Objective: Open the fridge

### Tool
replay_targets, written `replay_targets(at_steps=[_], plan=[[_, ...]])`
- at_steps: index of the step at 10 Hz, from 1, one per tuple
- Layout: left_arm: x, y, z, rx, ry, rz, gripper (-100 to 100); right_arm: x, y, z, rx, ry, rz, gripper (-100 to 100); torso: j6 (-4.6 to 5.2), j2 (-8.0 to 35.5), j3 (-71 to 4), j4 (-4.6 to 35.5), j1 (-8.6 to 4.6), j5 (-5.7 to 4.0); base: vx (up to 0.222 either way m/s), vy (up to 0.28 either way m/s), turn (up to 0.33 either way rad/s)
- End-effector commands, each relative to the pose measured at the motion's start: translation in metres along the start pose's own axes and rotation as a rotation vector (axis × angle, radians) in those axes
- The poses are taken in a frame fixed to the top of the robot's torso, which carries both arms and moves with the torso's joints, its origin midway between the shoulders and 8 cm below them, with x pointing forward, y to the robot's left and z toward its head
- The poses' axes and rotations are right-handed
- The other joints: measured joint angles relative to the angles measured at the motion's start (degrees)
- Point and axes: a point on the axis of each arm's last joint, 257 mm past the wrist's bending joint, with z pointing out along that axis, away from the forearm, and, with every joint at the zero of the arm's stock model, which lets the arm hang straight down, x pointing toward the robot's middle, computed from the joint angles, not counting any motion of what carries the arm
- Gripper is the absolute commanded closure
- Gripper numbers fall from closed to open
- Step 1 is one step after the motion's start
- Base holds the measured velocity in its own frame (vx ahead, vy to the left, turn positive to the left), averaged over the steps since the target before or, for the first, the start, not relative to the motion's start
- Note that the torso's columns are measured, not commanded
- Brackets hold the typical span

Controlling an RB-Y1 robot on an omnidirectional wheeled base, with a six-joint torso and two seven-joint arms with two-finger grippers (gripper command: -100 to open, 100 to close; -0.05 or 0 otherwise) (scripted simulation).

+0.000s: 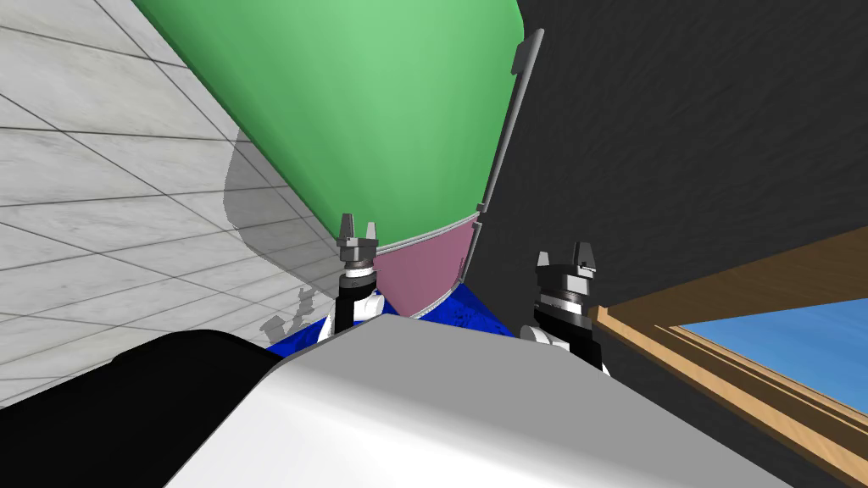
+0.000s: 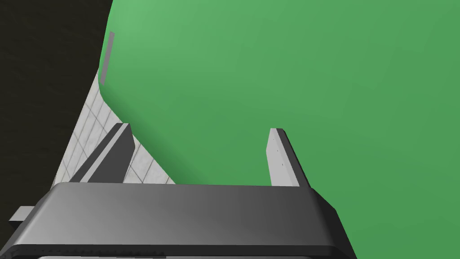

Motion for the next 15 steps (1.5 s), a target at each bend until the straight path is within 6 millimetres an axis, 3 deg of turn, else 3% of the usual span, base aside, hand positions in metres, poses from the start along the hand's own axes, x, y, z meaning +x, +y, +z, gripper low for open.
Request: replay_targets(at_steps=[1, 9, 10, 12, 15], plan=[[0.000, 0.000, 0.000, 0.000, 0.000, 0.000, 0, 0.000, 0.000, 0.000, 0.000, 0.000, 0.000, 0, 0.00, 2.32, -4.67, 2.35, 0.00, 0.00, 0.000, 0.000, 0.000], [0.000, 0.000, 0.000, 0.000, 0.000, 0.000, 0, 0.000, 0.000, 0.000, 0.000, 0.000, 0.000, 0, 0.00, 35.39, -70.73, 35.37, 0.00, 0.00, 0.000, 0.000, 0.000], [0.006, 0.006, 0.003, -0.007, 0.030, -0.003, -100, 0.000, 0.000, 0.000, 0.000, 0.000, 0.000, 0, 0.00, 39.62, -79.19, 39.60, 0.00, 0.00, 0.008, -0.009, -0.012], [0.017, 0.019, 0.011, -0.024, 0.070, -0.014, -100, 0.000, 0.000, 0.000, 0.000, 0.000, 0.000, 0, 0.01, 42.04, -84.28, 42.04, -0.05, -0.01, 0.011, -0.029, -0.024], [0.030, 0.037, 0.022, -0.046, 0.105, -0.032, -100, 0.000, 0.000, 0.000, 0.000, 0.000, 0.000, 0, -0.01, 42.29, -84.56, 42.28, 0.00, 0.00, 0.011, -0.038, -0.019]])
